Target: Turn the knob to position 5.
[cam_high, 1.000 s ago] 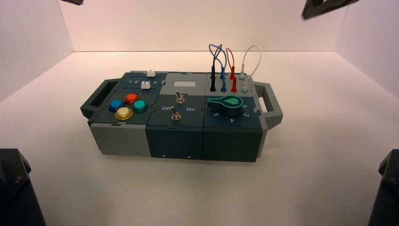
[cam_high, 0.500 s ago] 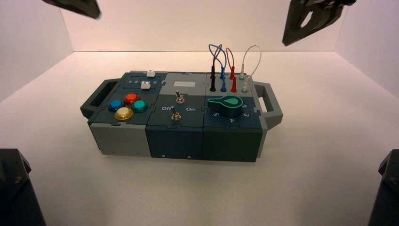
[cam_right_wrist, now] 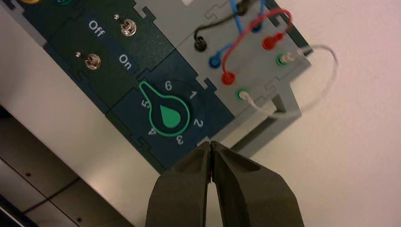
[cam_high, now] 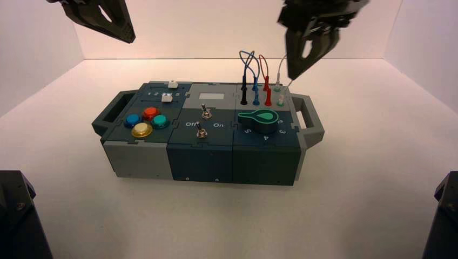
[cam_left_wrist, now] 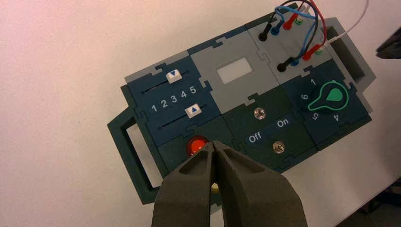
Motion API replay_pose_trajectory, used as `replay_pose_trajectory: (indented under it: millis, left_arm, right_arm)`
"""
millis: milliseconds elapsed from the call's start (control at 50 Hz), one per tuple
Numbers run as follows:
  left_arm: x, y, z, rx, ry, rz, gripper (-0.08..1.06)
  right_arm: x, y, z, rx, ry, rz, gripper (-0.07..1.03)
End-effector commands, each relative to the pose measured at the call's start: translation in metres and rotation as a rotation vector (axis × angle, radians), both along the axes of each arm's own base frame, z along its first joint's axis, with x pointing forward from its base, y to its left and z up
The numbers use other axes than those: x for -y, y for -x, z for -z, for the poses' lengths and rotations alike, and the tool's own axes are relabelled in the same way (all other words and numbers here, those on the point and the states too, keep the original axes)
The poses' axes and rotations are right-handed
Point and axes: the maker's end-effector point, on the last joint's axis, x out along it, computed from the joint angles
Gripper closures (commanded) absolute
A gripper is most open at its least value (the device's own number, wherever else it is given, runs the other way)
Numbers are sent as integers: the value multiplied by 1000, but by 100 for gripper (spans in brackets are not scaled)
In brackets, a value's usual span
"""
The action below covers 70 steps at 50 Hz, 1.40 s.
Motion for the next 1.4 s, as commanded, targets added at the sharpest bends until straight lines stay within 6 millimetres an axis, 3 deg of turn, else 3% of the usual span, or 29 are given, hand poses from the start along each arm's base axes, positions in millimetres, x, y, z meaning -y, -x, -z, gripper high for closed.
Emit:
replay_pose_trajectory:
  millis: [20, 100, 360, 740, 1400]
  left_arm:
    - [4, -4, -7, 21, 12, 4, 101]
    - [4, -5, -7, 21, 12, 4, 101]
    - [5, -8, -8, 27, 9, 6, 101]
    - [6, -10, -10, 37, 13, 7, 101]
    - [6, -11, -10, 40, 5, 12, 101]
  right_arm:
    - [-17, -11, -6, 18, -1, -49, 98]
    - [-30, -15, -1, 8, 22, -100, 98]
    - [-46, -28, 17, -25, 87, -206, 98]
    - [-73, -27, 33, -54, 126, -310, 98]
    - [-73, -19, 47, -99, 147, -327, 98]
